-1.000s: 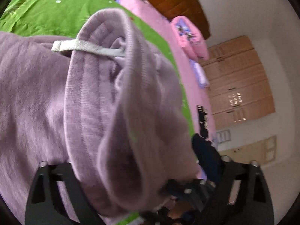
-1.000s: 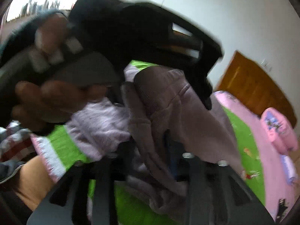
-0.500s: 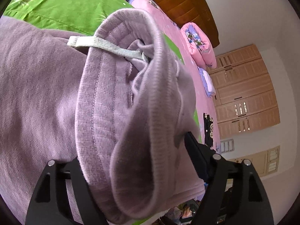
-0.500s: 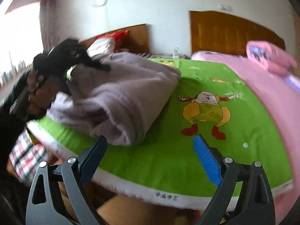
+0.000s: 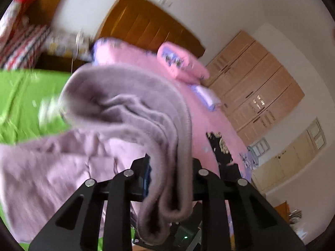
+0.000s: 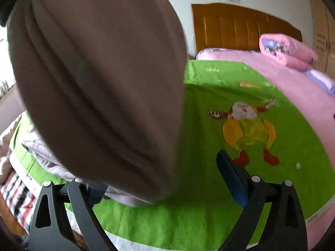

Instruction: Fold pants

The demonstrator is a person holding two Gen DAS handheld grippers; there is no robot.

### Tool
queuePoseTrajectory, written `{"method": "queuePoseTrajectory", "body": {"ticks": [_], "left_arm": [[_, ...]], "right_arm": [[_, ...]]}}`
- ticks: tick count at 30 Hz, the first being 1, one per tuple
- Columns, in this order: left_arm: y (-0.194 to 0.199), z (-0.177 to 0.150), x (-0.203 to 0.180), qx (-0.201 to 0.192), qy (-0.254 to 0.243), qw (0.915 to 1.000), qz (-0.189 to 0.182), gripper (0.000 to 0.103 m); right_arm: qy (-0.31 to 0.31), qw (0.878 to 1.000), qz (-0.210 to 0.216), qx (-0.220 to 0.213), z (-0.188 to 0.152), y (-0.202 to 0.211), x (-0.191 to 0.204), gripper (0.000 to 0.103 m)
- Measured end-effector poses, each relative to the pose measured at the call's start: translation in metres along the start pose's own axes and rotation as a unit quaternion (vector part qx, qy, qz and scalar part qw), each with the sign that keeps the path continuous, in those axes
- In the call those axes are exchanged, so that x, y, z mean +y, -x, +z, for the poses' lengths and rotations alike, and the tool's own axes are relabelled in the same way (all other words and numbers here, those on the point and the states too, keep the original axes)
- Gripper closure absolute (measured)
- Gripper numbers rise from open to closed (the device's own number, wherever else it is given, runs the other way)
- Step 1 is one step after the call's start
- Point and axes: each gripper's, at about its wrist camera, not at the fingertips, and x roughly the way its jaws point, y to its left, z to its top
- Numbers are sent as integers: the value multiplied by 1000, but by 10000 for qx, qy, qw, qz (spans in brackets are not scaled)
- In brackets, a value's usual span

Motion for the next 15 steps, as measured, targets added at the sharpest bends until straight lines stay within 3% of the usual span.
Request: {"method": "queuePoseTrajectory", "body": {"ticks": [4,7,9,13,15], "left_arm": [[49,-5,43,-413,372,9984,95,79],[77,-33,112,-553,1003,9931,251,79],[81,-70,180,-535,1772,9823,281,79],[66,-136,263,-592,2715,9602,-274,79],[66,-144,264,-750,2615,9614,-417,79]], "right_arm": [[479,9985,-157,-191,-3,6,13,10],[755,9962,-321,-281,-4,7,20,10],[824,9955,-346,-306,-5,7,21,10],[1073,9930,-413,-282,-7,3,27,10],[1181,9912,-514,-293,-8,4,29,10]]}}
